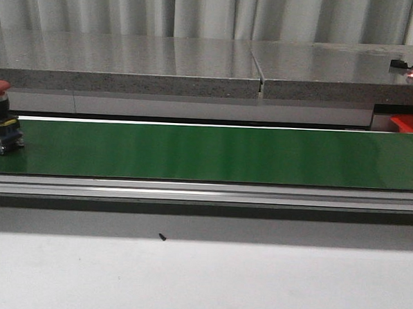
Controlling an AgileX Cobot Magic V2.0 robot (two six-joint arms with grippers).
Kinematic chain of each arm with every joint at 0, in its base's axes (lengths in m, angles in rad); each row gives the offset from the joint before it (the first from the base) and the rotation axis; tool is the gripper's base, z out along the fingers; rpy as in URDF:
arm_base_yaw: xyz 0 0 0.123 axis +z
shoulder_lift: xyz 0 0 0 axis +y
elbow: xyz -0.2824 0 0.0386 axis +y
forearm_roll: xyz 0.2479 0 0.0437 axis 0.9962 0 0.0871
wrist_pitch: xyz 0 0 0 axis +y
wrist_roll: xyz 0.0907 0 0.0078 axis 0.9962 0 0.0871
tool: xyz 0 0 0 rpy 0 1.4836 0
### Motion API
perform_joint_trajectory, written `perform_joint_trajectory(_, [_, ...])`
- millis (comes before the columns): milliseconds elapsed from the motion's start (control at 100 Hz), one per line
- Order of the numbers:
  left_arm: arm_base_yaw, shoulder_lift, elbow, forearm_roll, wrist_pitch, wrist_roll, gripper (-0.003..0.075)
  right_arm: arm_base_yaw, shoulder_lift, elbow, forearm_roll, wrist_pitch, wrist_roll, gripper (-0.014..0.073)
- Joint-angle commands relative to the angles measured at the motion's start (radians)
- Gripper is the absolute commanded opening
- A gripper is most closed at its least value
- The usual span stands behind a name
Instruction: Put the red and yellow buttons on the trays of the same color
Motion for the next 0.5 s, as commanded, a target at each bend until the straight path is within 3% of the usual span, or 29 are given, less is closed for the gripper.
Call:
perform_joint_trajectory(0, [0.003,-0.040,-0.035,0.011,-0.053,-0.001,0.0547,0.001,-0.007,-0.025,0.017,-0.056,-0.011,-0.0068])
perform_joint_trajectory(490, [0.003,0.004,-0.035,0.011,-0.079,-0.003,0.0547,0.001,-0.007,-0.025,0.017,-0.056,-0.011,-0.0068])
